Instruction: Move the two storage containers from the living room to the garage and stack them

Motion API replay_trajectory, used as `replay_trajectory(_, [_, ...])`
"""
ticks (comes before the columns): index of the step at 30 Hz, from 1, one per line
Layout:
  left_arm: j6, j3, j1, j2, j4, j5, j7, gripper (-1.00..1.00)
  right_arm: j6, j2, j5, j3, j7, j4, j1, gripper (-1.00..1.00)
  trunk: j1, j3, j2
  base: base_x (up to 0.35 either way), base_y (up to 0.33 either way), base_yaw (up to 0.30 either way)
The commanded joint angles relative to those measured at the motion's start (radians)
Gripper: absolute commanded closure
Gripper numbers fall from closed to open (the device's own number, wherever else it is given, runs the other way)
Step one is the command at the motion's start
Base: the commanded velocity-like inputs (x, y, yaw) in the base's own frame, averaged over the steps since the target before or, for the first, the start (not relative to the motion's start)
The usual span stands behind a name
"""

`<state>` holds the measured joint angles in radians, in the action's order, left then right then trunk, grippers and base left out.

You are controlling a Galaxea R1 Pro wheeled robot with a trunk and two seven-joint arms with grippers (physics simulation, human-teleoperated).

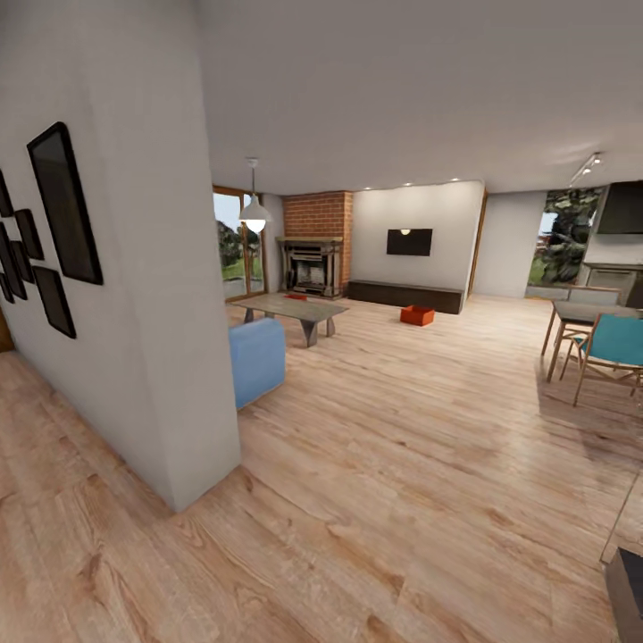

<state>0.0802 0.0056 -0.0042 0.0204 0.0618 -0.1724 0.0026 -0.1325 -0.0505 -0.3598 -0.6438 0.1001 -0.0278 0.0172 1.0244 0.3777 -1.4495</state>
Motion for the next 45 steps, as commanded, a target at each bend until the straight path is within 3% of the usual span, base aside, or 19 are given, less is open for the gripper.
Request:
replay_trajectory(1, [0.003,0.000,0.000,0.000,0.000,-0.005,0.000,-1.00,-0.005,0.000,-0.008,-0.008,0.001,-0.003,0.001,-1.00,0.001,0.001,-0.001,0.319,0.000,-0.251])
replay_trajectory(45, [0.004,-0.002,0.000,-0.001,0.000,-0.002,-0.001,-1.00,-0.007,-0.003,-0.008,-0.008,0.001,-0.003,0.001,-1.00,0.001,0.001,-0.001,0.319,0.000,-0.165])
